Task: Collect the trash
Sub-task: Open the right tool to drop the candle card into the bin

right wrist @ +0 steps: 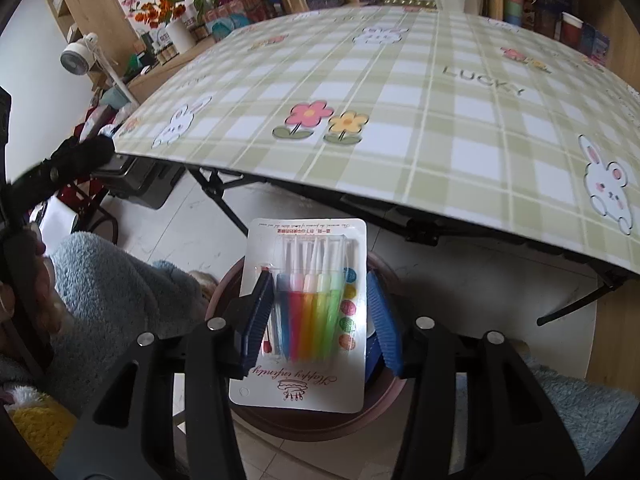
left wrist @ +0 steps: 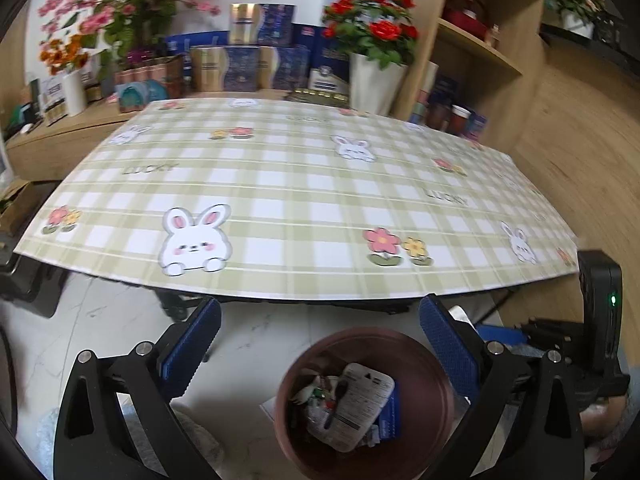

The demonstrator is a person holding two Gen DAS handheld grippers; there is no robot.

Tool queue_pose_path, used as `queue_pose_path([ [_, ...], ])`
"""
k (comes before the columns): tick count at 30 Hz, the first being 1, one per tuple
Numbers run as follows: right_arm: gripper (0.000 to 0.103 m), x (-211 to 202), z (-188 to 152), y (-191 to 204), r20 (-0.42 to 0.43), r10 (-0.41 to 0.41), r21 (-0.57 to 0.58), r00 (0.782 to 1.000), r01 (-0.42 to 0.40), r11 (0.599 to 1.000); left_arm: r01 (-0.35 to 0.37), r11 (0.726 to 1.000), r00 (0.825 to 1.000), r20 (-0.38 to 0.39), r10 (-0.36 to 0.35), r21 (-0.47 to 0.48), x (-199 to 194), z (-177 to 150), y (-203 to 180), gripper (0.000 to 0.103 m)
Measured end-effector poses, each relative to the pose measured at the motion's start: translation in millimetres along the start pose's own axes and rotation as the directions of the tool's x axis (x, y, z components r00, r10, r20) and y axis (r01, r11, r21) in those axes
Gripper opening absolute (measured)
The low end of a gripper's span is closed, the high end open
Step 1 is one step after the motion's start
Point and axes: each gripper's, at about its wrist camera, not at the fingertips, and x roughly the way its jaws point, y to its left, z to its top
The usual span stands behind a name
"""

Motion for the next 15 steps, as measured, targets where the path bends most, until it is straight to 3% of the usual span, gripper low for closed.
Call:
queue_pose_path([
  [4, 0.052, 5.9, -1.0, 4.8, -0.019, 0.001, -0.013, 1.000, -0.001, 1.000, -0.037, 0.999, 0.999, -0.015, 0.037, -0.021, 0.3, -3.4, 11.6, 0.097],
  [6, 0.069, 5.0, -0.9, 7.6, -0.015, 0.000, -0.025, 1.000, 0.000, 1.000, -0.052, 0.998, 0.999, -0.014, 0.052, -0.030, -1.1, -4.8, 15.0, 0.097],
  [11, 0.092, -3.9, 4.1, 11.4, 0.040, -0.031, -0.056, 0.999, 0.033, 0.998, -0.091, 0.996, 0.996, -0.007, 0.091, -0.019, -0.7, -3.7, 14.8, 0.097],
  [15, 0.097, -10.9, 7.5, 11.7, 0.066, -0.057, -0.065, 0.996, 0.062, 0.996, -0.110, 0.994, 0.994, 0.001, 0.110, 0.000, -1.9, -3.0, 11.0, 0.097],
])
